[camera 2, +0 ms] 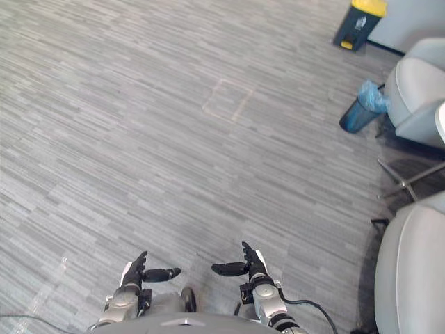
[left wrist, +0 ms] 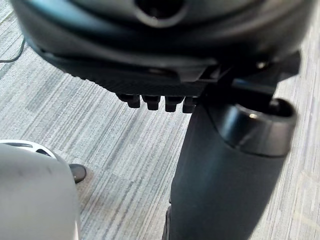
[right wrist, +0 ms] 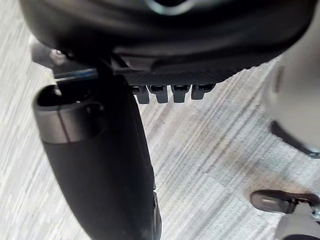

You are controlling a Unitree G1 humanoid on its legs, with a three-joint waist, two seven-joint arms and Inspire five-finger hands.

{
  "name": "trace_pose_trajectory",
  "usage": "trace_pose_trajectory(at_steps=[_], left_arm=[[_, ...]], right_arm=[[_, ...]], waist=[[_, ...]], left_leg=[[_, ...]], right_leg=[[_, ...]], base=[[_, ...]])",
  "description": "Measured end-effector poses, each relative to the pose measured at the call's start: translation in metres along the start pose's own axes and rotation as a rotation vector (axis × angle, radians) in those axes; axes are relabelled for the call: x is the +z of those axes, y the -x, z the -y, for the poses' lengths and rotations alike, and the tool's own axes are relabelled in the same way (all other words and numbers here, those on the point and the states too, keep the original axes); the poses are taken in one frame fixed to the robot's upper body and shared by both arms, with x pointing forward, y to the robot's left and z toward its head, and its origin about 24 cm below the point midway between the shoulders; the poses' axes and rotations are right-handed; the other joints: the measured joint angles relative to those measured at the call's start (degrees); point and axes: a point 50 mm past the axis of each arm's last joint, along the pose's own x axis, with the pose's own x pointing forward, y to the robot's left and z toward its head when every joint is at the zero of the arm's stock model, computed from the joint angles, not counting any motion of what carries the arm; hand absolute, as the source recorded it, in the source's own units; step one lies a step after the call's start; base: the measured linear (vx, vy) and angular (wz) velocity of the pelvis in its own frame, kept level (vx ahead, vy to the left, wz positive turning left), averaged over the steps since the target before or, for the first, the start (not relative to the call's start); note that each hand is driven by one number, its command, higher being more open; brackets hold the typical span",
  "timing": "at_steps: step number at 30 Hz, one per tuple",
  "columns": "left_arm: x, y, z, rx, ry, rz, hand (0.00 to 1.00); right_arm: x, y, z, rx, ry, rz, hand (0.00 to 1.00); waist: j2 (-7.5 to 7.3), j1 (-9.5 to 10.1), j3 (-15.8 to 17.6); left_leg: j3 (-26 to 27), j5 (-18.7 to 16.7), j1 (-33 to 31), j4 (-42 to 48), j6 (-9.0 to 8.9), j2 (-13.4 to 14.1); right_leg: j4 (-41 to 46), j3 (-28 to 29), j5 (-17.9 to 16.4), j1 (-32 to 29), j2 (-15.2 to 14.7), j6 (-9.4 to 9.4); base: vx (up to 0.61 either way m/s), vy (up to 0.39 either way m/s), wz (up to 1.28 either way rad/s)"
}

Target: Organize the slippers on the shoe rack

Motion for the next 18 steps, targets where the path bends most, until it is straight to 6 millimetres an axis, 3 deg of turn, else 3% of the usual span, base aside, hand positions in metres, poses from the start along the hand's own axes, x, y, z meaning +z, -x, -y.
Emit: trace_pose_trajectory(at_steps=[2, 3, 4, 5, 6, 8, 9, 10, 11, 12, 13, 14, 15, 18], left_arm=[[-0.001, 0.0, 0.002, -0.008, -0.006, -0.011, 1.0], [-0.003, 0.0, 0.003, -0.013, -0.006, -0.017, 1.0], [-0.006, 0.001, 0.004, -0.019, -0.005, -0.024, 1.0], [-0.007, 0.002, 0.004, -0.02, -0.006, -0.028, 1.0], [-0.008, 0.003, 0.008, -0.028, 0.001, -0.029, 1.0], [-0.007, 0.004, 0.016, -0.061, -0.015, -0.021, 1.0], [-0.013, 0.006, 0.013, -0.043, 0.007, -0.035, 1.0], [-0.013, 0.006, 0.013, -0.04, 0.019, -0.035, 1.0], [-0.013, 0.008, 0.015, -0.017, 0.103, -0.033, 1.0], [-0.009, 0.008, 0.014, 0.002, 0.16, -0.017, 1.0], [-0.007, 0.008, 0.013, 0.01, 0.169, -0.009, 1.0], [-0.002, 0.006, 0.004, 0.03, 0.167, 0.017, 1.0], [0.004, 0.005, -0.003, 0.048, 0.162, 0.052, 1.0], [0.017, 0.003, -0.004, 0.048, 0.163, 0.096, 1.0]], right_arm=[[0.008, -0.001, 0.003, -0.005, 0.001, 0.04, 1.0], [0.009, -0.001, 0.003, -0.006, 0.0, 0.052, 1.0], [0.009, -0.001, 0.003, -0.007, 0.002, 0.053, 1.0], [0.007, -0.001, 0.005, -0.011, 0.005, 0.046, 1.0], [0.009, -0.003, 0.007, -0.014, 0.012, 0.041, 1.0], [0.012, -0.003, 0.015, -0.04, 0.002, 0.046, 1.0], [0.007, 0.0, 0.016, -0.046, -0.008, 0.038, 1.0], [0.005, 0.001, 0.015, -0.047, -0.013, 0.037, 1.0], [0.0, 0.003, 0.018, -0.056, -0.011, 0.026, 1.0], [-0.003, 0.004, 0.016, -0.052, -0.017, 0.011, 1.0], [-0.004, 0.004, 0.012, -0.046, -0.023, 0.002, 1.0], [-0.007, 0.005, 0.003, -0.027, -0.04, -0.012, 1.0], [-0.008, 0.005, -0.003, -0.015, -0.047, -0.02, 1.0], [-0.008, 0.003, 0.0, -0.024, -0.039, -0.03, 1.0]], waist=[[0.0, -0.54, 0.12], [-0.04, -0.89, 0.14], [0.31, -1.39, -0.01], [0.94, -1.42, -0.18], [1.68, -0.21, -0.37], [1.91, -1.07, -0.09], [2.59, -1.76, -1.55], [2.84, -1.93, -1.67], [4.79, -0.7, -1.54], [5.59, 0.56, -1.3], [5.35, 0.78, -1.18], [3.65, 0.95, -0.69], [1.47, 1.5, -0.38], [0.4, 2.6, 0.11]], left_leg=[[-1.63, -1.57, 2.31, -1.13, -1.39, 0.81], [-2.85, -2.63, 4.0, -2.05, -2.38, 1.26], [-4.57, -3.62, 6.46, -3.16, -3.67, 1.92], [-5.57, -3.93, 7.34, -3.26, -4.21, 2.78], [-5.99, -3.22, 7.48, -2.38, -5.24, 4.01], [-9.19, -0.81, 6.84, 5.64, -7.68, 3.06], [-10.92, -0.34, 1.92, 19.13, -8.78, 3.71], [-10.92, 0.79, -0.4, 24.99, -10.27, 4.44], [-10.44, 4.26, -6.79, 40.99, -14.2, 8.67], [-7.6, 3.13, -11.31, 50.55, -13.97, 12.35], [-5.97, 2.28, -13.17, 52.98, -12.71, 13.71], [-1.63, -0.23, -16.36, 52.7, -10.19, 14.58], [2.85, -2.88, -19.61, 47.58, -8.29, 13.89], [3.26, -3.04, -25.52, 32.13, -6.44, 9.53]], right_leg=[[-12.56, -0.76, 1.92, -5.49, 1.35, 1.08], [-23.48, -1.03, 6.17, -6.14, 2.25, 1.91], [-25.95, -0.39, 15.19, -5.35, 3.23, 1.36], [-25.67, -0.1, 15.81, -4.67, 4.17, -2.01], [-21.78, 0.0, 12.62, -5.16, 3.72, -2.17], [-9.82, -0.48, 5.23, -6.2, 0.11, -3.37], [-12.94, -1.05, 2.27, -2.18, 0.11, -1.5], [-14.95, -1.41, 0.64, 0.29, 0.42, -0.4], [-18.28, -1.7, 0.4, 4.8, 3.52, -1.29], [-21.64, -1.4, 0.14, 9.26, 5.7, -1.71], [-23.64, -1.26, 0.1, 11.72, 6.32, -1.77], [-28.61, -0.85, 0.23, 17.37, 6.28, -1.58], [-32.17, 0.35, 0.41, 21.33, 5.32, -1.29], [-33.99, 1.86, 0.45, 24.72, 3.26, -1.19]], base=[[0.53, -0.13, 0.5], [0.58, -0.181, 0.74], [0.89, -0.292, 0.79], [0.56, -0.187, 0.53], [0.82, -0.303, 0.39], [0.7, -0.3, 0.67], [0.5, -0.21, 0.84], [0.37, -0.139, 0.57], [0.61, -0.177, 0.02], [0.6, -0.158, -0.18], [0.72, -0.168, -0.17], [0.57, -0.101, -0.23], [0.57, -0.066, -0.33], [0.58, 0.105, -0.47]])
